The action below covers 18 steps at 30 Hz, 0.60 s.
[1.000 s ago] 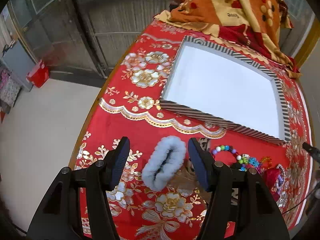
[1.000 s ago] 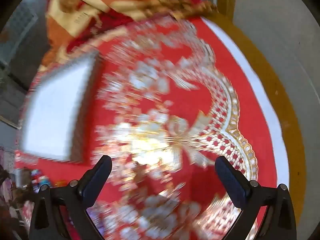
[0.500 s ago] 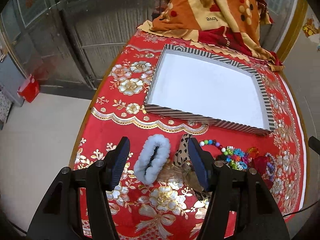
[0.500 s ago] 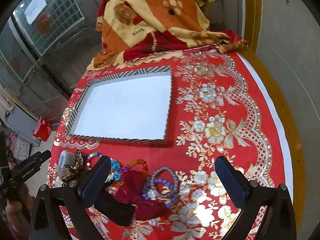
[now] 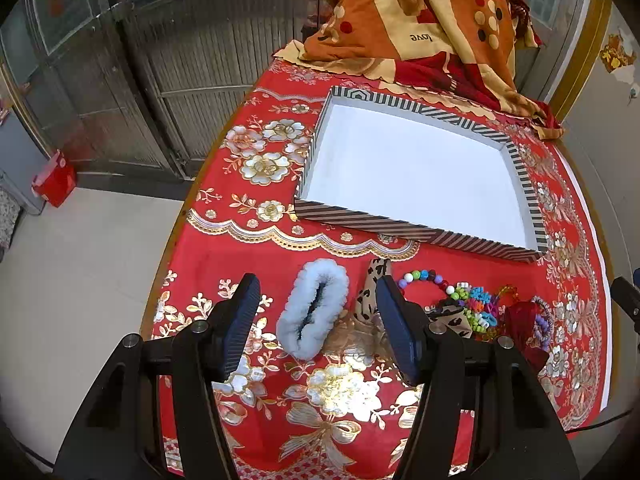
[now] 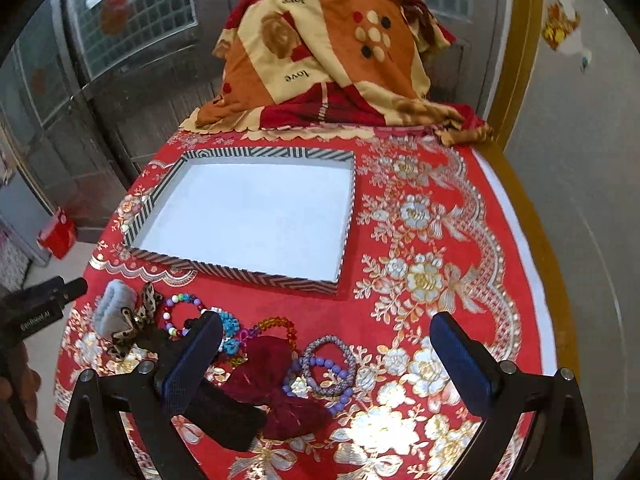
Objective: Organize jewelry
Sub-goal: 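Move both grippers toward the jewelry lying beside the striped tray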
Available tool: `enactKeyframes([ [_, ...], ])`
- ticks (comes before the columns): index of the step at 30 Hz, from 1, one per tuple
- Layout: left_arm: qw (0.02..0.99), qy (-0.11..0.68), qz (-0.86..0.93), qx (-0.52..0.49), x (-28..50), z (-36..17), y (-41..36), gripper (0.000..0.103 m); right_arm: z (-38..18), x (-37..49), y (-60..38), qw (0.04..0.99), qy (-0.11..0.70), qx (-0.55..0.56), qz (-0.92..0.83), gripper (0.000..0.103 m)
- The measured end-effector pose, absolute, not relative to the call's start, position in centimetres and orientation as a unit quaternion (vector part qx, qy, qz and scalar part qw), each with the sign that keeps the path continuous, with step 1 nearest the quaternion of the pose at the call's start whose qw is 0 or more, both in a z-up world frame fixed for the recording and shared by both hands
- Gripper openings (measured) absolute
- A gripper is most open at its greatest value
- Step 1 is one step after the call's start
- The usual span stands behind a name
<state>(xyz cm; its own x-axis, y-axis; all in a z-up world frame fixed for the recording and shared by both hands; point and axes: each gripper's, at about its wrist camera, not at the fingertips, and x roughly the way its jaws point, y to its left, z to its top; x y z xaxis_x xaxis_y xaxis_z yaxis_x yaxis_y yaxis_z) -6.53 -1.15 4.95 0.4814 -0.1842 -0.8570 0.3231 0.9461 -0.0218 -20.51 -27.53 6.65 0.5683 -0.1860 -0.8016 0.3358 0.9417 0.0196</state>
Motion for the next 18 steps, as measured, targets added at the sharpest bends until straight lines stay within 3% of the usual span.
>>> enactKeyframes([
  [18,0.855,0.493,-0.145,0.066,-6.6,4.7,-0.5,0.060,7.0,-19.9,-24.4,0.891,0.439,0.025,-0.112,0.102],
])
